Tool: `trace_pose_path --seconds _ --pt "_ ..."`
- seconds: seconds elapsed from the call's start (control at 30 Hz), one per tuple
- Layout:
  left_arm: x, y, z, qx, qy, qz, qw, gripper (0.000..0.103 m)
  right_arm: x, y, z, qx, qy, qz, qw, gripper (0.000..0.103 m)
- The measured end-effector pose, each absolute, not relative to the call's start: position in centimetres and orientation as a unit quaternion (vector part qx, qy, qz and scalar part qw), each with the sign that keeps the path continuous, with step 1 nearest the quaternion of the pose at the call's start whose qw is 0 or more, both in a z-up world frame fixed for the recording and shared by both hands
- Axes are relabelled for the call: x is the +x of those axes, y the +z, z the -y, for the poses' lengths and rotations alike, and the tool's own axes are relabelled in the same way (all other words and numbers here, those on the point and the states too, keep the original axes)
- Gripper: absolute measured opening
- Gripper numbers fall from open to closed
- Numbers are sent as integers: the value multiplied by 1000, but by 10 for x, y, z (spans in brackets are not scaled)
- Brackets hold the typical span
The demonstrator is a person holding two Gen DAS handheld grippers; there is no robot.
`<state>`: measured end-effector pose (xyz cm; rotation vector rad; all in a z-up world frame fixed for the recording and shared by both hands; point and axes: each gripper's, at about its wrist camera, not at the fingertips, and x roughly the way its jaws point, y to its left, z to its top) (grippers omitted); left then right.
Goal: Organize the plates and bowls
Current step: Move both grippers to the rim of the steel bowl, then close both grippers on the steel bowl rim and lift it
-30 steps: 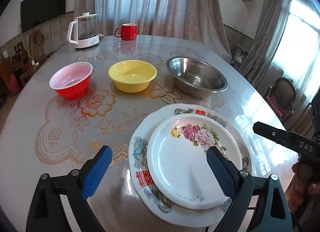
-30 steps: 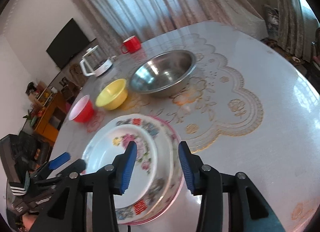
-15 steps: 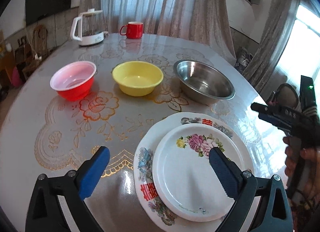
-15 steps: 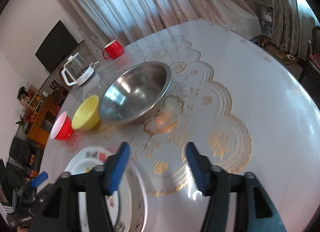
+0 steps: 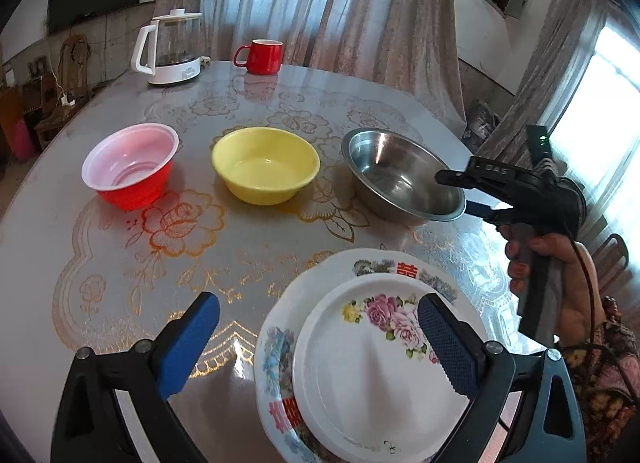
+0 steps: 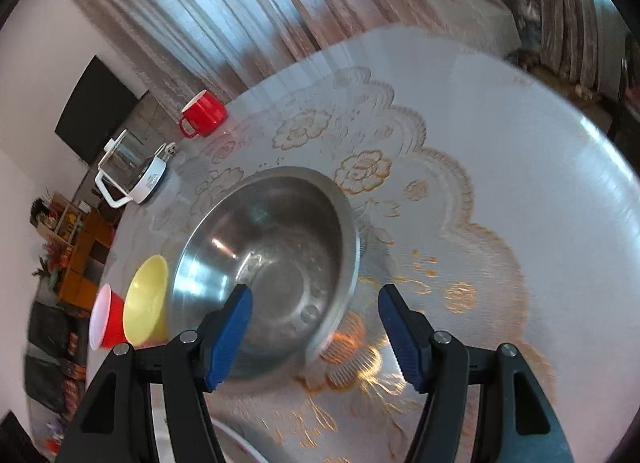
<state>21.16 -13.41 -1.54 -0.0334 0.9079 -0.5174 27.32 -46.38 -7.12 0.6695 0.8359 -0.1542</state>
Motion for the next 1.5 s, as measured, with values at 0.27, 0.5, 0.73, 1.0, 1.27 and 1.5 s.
trace_pose_path --seconds 0.27,0.5,0.73,1.0,1.27,1.5 --pt "226 -17 140 -16 -247 -435 866 100 287 -98 461 314 -72 -426 846 27" --pt "232 -22 157 -4 -257 -441 860 100 272 -101 458 298 -58 -410 860 18" --pt "241 -10 175 17 -257 -423 868 100 240 -104 456 303 -47 -401 863 9" --pt "268 -12 211 31 -278 -441 853 100 224 -107 452 295 -44 -367 881 9" --pt "290 -19 249 77 -276 -432 855 93 221 -110 455 303 -36 -354 884 8" --pt "309 -40 269 70 -289 -475 828 35 218 -111 456 311 -32 -351 883 8"
